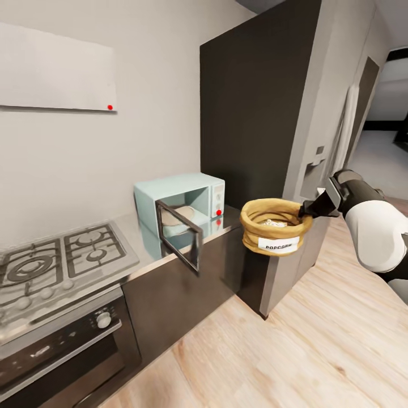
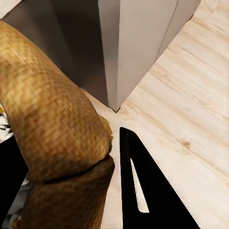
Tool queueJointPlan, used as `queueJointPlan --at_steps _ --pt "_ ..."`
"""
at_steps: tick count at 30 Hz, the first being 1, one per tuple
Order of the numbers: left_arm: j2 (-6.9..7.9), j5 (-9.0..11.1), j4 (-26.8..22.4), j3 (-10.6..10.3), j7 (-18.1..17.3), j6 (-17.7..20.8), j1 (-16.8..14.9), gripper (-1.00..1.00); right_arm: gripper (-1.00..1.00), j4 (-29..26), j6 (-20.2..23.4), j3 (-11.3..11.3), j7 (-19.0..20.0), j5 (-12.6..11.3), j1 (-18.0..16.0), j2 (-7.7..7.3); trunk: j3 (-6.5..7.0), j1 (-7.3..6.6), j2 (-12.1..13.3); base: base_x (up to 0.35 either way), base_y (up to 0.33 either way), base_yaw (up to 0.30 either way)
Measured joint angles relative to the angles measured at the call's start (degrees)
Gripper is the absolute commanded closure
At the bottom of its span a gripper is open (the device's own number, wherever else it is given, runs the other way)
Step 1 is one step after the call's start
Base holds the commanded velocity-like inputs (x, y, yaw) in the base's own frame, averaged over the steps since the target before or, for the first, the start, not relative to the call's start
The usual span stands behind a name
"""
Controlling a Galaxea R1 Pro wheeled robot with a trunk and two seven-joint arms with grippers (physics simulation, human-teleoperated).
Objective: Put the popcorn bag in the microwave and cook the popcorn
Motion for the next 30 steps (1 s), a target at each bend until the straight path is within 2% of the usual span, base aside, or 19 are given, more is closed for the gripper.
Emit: queueJointPlan --at_steps 10,24,30 --pt "0.00 0.00 0.00 0.00 -0.01 0.01 0.00 -1.00 1.00 0.00 0.01 -0.02 -0.09 0.15 -0.01 -0.04 0.00 0.00 0.00 0.000 0.251 0.000" --pt "0.00 0.00 0.00 0.00 -0.02 0.01 0.00 -1.00 1.00 0.00 0.01 0.00 0.04 0.12 0.00 0.01 0.00 0.00 0.00 0.000 0.114 -0.001" --pt "0.00 0.00 0.00 0.00 -0.03 0.01 0.00 -1.00 1.00 0.01 0.02 0.00 -0.12 0.16 -0.02 0.03 0.00 0.00 -0.01 0.000 0.026 -0.193"
